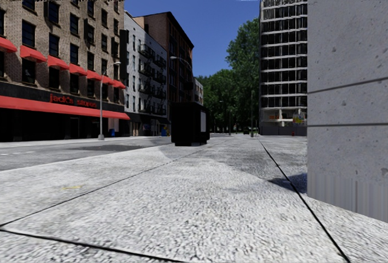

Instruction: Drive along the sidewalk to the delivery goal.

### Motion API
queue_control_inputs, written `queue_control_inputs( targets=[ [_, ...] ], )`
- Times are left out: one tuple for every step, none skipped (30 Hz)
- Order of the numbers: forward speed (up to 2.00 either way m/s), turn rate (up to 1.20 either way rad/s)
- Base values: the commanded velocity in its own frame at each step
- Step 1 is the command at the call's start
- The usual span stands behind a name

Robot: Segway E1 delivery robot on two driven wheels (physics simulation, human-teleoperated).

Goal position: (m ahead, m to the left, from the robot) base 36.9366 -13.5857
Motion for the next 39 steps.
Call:
queue_control_inputs(
  targets=[
    [2.00, -0.38],
    [2.00, -0.38],
    [2.00, -0.38],
    [2.00, -0.38],
    [2.00, -0.38],
    [2.00, -0.38],
    [2.00, -0.39],
    [2.00, -0.43],
    [2.00, -0.43],
    [2.00, -0.49],
    [2.00, -0.50],
    [2.00, -0.50],
    [2.00, -0.51],
    [2.00, -0.51],
    [2.00, -0.51],
    [2.00, -0.51],
    [2.00, -0.51],
    [2.00, -0.51],
    [2.00, -0.51],
    [2.00, -0.51],
    [2.00, -0.51],
    [2.00, -0.51],
    [2.00, -0.51],
    [2.00, -0.51],
    [2.00, -0.51],
    [2.00, -0.38],
    [2.00, 0.00],
    [2.00, 0.00],
    [2.00, 0.00],
    [2.00, 0.00],
    [2.00, 0.00],
    [2.00, 0.00],
    [2.00, 0.00],
    [2.00, 0.00],
    [2.00, 0.00],
    [2.00, 0.00],
    [2.00, 0.00],
    [2.00, 0.00],
    [2.00, 0.00]
  ],
)
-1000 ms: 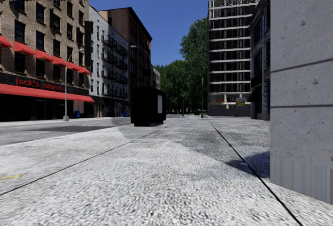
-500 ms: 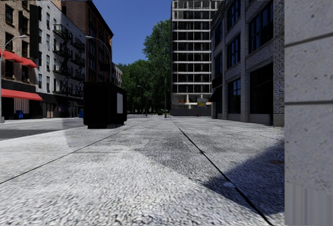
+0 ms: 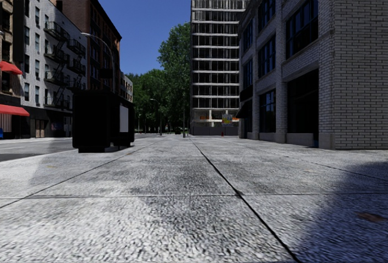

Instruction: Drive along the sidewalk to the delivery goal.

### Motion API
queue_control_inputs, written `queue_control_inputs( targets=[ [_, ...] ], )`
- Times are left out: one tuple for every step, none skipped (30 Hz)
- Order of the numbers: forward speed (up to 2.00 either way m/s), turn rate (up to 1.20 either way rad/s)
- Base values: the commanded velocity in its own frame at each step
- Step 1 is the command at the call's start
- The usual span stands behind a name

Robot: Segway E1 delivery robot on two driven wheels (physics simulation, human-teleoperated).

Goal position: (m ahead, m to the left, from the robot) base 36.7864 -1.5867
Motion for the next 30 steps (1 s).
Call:
queue_control_inputs(
  targets=[
    [2.00, 0.00],
    [2.00, 0.00],
    [2.00, 0.00],
    [2.00, 0.00],
    [2.00, 0.00],
    [2.00, 0.00],
    [2.00, 0.00],
    [2.00, 0.00],
    [2.00, 0.00],
    [2.00, 0.00],
    [2.00, 0.00],
    [2.00, 0.00],
    [2.00, 0.00],
    [2.00, 0.00],
    [2.00, 0.00],
    [2.00, 0.00],
    [2.00, 0.00],
    [2.00, 0.00],
    [2.00, 0.00],
    [2.00, 0.00],
    [2.00, 0.00],
    [2.00, 0.00],
    [2.00, 0.00],
    [2.00, 0.00],
    [2.00, 0.00],
    [2.00, 0.00],
    [2.00, 0.00],
    [2.00, 0.00],
    [2.00, 0.00],
    [2.00, 0.00]
  ],
)
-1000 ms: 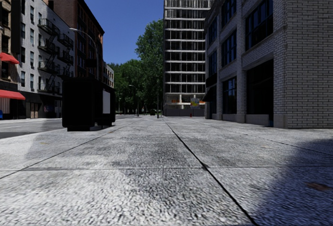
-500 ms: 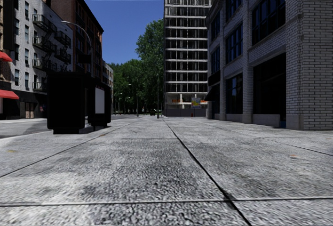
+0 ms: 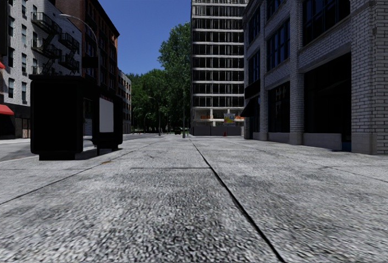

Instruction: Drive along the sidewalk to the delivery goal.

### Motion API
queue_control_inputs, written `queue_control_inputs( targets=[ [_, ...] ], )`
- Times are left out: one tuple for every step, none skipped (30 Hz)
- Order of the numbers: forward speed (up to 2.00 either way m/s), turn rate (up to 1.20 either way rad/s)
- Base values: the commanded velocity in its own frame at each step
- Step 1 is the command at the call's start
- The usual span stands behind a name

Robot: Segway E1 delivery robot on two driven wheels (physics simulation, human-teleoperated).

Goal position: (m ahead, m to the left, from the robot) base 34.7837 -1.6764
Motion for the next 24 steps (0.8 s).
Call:
queue_control_inputs(
  targets=[
    [2.00, 0.00],
    [2.00, 0.00],
    [2.00, 0.00],
    [2.00, 0.00],
    [2.00, 0.00],
    [2.00, 0.00],
    [2.00, 0.00],
    [2.00, 0.00],
    [2.00, 0.00],
    [2.00, 0.00],
    [2.00, 0.00],
    [2.00, 0.00],
    [2.00, 0.00],
    [2.00, 0.00],
    [2.00, 0.00],
    [2.00, 0.00],
    [2.00, 0.00],
    [2.00, 0.00],
    [2.00, 0.00],
    [2.00, 0.00],
    [2.00, 0.00],
    [2.00, 0.00],
    [2.00, 0.00],
    [2.00, 0.00]
  ],
)
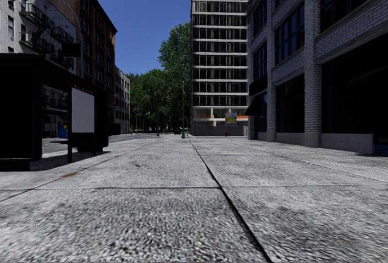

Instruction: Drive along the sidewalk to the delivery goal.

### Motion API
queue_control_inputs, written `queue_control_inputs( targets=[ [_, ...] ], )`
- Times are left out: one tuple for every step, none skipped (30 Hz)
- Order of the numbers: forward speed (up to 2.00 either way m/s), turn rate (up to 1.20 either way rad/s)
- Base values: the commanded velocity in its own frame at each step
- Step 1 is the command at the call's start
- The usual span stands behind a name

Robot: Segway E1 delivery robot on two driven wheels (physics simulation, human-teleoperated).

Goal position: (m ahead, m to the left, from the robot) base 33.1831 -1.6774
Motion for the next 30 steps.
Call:
queue_control_inputs(
  targets=[
    [2.00, 0.00],
    [2.00, 0.00],
    [2.00, 0.00],
    [2.00, 0.00],
    [2.00, 0.00],
    [2.00, 0.00],
    [2.00, 0.00],
    [2.00, 0.00],
    [2.00, 0.00],
    [2.00, 0.00],
    [2.00, 0.00],
    [2.00, 0.00],
    [2.00, 0.00],
    [2.00, 0.00],
    [2.00, 0.00],
    [2.00, 0.00],
    [2.00, 0.00],
    [2.00, 0.00],
    [2.00, 0.00],
    [2.00, 0.00],
    [2.00, 0.00],
    [2.00, 0.00],
    [2.00, 0.00],
    [2.00, 0.00],
    [2.00, 0.00],
    [2.00, 0.00],
    [2.00, 0.00],
    [2.00, 0.00],
    [2.00, 0.00],
    [2.00, 0.00]
  ],
)
